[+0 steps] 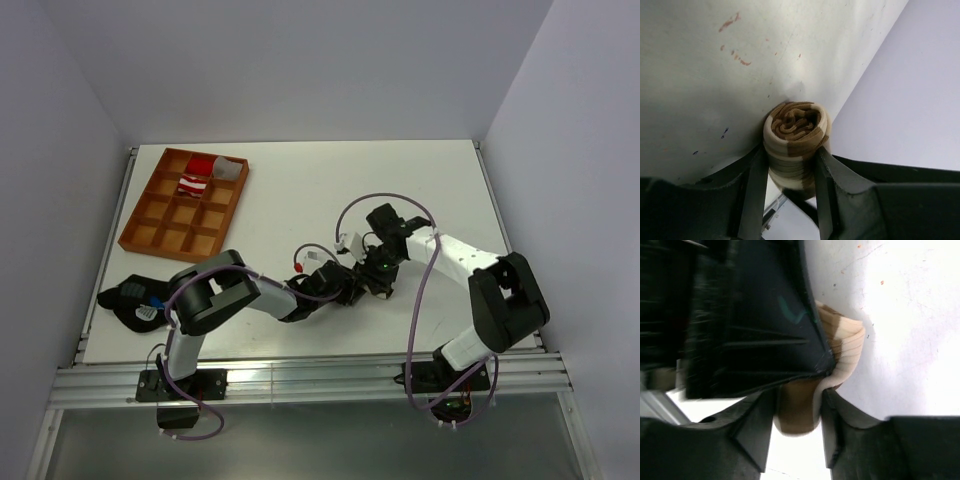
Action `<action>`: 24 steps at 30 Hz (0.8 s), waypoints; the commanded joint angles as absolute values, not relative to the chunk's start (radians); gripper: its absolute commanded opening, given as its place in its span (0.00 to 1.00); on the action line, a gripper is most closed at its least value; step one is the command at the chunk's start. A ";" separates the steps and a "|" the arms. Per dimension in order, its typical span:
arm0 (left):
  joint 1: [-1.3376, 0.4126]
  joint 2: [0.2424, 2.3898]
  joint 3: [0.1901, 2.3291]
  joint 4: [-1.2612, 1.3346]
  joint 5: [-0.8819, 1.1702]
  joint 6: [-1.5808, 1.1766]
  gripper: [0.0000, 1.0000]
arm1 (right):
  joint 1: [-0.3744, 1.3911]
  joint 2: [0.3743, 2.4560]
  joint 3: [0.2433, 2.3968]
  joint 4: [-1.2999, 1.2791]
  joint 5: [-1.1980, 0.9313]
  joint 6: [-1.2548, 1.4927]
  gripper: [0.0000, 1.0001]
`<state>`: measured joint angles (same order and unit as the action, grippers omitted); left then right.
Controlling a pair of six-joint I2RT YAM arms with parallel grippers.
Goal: Roll the socks
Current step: Roll the sock at the center of the board.
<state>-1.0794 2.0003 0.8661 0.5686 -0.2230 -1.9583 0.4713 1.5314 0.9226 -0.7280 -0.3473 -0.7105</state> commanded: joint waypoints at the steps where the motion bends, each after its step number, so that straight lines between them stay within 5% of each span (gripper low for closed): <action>1: -1.060 2.066 0.885 0.355 -0.232 -1.858 0.00 | 0.540 1.430 0.940 -0.723 -0.629 -0.634 0.49; 7: -1.052 2.043 0.870 0.319 -0.248 -1.839 0.00 | 0.491 1.417 0.930 -0.719 -0.568 -0.614 0.57; 24: -1.000 2.010 0.891 0.241 -0.238 -1.664 0.00 | 0.160 1.299 0.983 -0.827 -0.545 -0.677 0.59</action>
